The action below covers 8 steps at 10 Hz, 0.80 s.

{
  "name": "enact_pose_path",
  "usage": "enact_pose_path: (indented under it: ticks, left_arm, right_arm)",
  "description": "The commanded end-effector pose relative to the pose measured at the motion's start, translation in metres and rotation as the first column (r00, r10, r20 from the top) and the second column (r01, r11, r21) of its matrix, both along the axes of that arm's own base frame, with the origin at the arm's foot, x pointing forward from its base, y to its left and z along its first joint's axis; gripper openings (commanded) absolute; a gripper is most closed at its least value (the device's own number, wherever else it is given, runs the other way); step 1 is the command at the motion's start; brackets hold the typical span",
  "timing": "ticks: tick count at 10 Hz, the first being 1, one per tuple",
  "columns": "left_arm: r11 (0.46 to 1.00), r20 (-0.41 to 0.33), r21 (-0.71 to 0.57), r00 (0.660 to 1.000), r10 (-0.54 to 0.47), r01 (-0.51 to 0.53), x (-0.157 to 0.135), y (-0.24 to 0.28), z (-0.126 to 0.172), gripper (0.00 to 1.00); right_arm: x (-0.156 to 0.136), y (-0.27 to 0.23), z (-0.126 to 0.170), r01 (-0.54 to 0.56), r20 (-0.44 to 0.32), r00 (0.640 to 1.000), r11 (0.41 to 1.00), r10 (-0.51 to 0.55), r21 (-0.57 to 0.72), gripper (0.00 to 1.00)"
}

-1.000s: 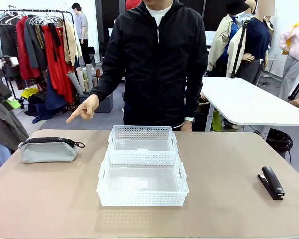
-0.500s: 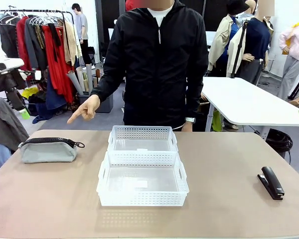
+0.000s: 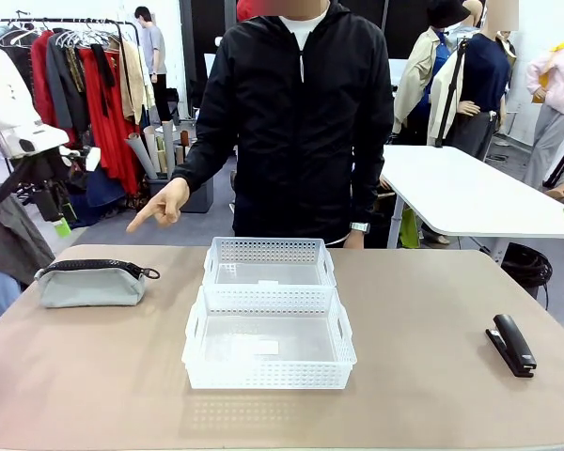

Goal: Distribute items into two baskets.
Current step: Pick up the Pencil pouch that the person points to.

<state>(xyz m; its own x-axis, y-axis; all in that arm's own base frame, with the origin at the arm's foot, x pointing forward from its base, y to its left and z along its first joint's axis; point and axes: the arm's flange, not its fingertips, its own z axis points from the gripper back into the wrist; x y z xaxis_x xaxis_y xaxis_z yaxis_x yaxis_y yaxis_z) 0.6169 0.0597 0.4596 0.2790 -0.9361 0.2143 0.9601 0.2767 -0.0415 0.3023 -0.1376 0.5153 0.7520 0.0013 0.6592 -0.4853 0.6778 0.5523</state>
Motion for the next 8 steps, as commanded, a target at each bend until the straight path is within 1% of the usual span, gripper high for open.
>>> enact_pose_path:
  ticks: [1, 2, 3, 5, 6, 8]
  left_arm:
    - [0.998, 0.005, 0.016, 0.998, -0.063, 0.063, -0.005, -0.002, -0.012, 1.00]
    - [0.996, -0.005, 0.012, 0.996, -0.084, 0.084, -0.005, -0.004, -0.017, 1.00]
    - [0.995, -0.033, -0.009, 0.995, -0.097, 0.097, -0.004, -0.008, -0.021, 1.00]
    - [0.994, -0.039, 0.027, 0.993, -0.108, 0.109, -0.004, -0.012, -0.026, 1.00]
    - [0.997, -0.031, -0.005, 0.997, -0.074, 0.074, -0.001, -0.012, -0.023, 1.00]
    - [0.997, -0.031, -0.005, 0.997, -0.074, 0.074, -0.001, -0.012, -0.023, 1.00]
  right_arm:
    - [0.001, 0.000, 0.002, -0.007, 0.013, 1.000, 1.000, 0.007, 0.014, 1.00]
    - [0.001, 0.000, 0.002, -0.007, 0.013, 1.000, 1.000, 0.007, 0.014, 1.00]
    - [0.001, 0.000, 0.002, -0.007, 0.013, 1.000, 1.000, 0.007, 0.014, 1.00]
    - [0.001, 0.000, 0.002, -0.007, 0.013, 1.000, 1.000, 0.007, 0.014, 1.00]
    - [0.001, 0.000, 0.002, -0.007, 0.013, 1.000, 1.000, 0.007, 0.014, 1.00]
    - [0.001, 0.000, 0.002, -0.007, 0.013, 1.000, 1.000, 0.007, 0.014, 1.00]
